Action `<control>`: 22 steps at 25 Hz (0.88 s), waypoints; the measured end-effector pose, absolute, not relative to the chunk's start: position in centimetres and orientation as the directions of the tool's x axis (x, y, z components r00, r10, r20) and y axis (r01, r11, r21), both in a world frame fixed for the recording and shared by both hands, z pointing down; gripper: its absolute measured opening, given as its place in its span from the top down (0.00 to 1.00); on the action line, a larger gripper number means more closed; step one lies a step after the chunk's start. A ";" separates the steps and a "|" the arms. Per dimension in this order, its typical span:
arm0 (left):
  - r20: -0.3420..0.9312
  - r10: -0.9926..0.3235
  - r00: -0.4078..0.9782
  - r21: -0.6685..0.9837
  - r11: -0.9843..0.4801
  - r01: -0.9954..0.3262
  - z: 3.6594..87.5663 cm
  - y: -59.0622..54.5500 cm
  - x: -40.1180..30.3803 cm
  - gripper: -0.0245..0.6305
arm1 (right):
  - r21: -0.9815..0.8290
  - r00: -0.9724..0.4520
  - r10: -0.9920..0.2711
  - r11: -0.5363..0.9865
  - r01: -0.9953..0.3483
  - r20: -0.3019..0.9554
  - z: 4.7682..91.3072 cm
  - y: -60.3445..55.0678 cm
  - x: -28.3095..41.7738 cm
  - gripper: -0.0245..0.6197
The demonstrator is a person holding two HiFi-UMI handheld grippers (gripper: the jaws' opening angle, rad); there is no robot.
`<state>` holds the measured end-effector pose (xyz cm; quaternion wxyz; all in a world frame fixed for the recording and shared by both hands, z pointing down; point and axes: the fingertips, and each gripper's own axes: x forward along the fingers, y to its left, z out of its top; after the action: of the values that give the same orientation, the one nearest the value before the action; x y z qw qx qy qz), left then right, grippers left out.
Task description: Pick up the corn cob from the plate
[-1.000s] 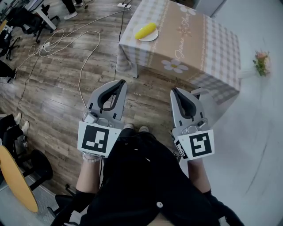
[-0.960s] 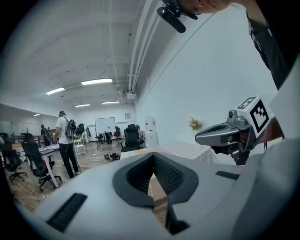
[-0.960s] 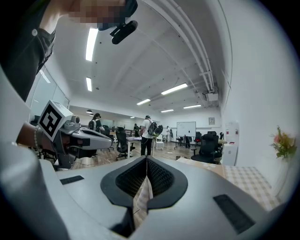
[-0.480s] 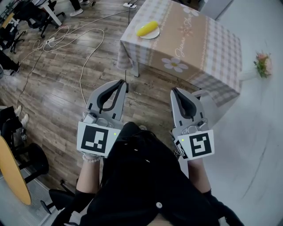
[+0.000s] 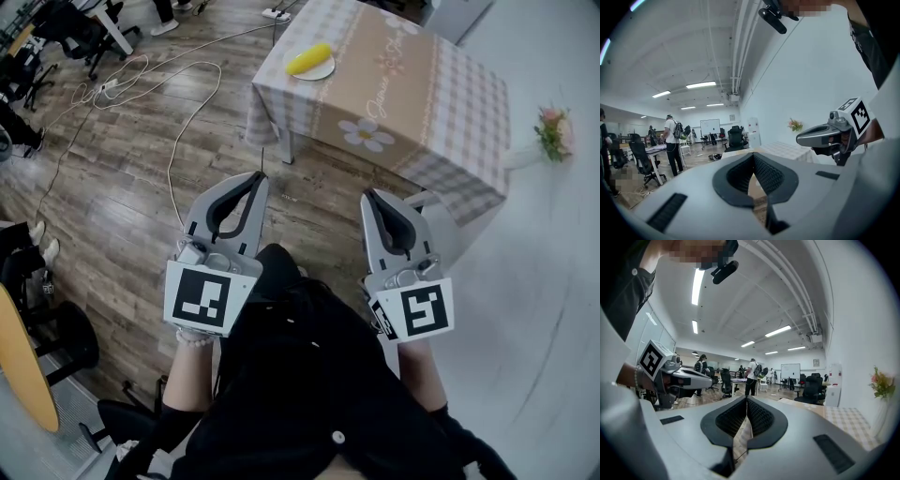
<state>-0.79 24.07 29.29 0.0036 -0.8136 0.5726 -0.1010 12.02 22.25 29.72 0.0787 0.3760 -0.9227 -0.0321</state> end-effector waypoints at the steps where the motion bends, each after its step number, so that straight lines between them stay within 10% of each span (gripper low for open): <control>1: 0.157 -0.933 0.323 -0.123 -0.343 -0.931 29.2 24.1 -0.7 0.94 | 0.119 -0.705 -0.699 0.715 -0.688 0.121 29.7 22.3 12.2 0.90; 22: 0.144 -0.909 0.391 -0.115 -0.408 -0.906 28.9 19.4 0.7 0.94 | 0.123 -0.650 -0.753 0.659 -0.742 0.104 29.4 18.8 14.1 0.90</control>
<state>0.70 19.41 28.91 0.0088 -0.8339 0.5440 -0.0921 14.10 18.78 29.45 0.0731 0.4117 -0.9077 -0.0345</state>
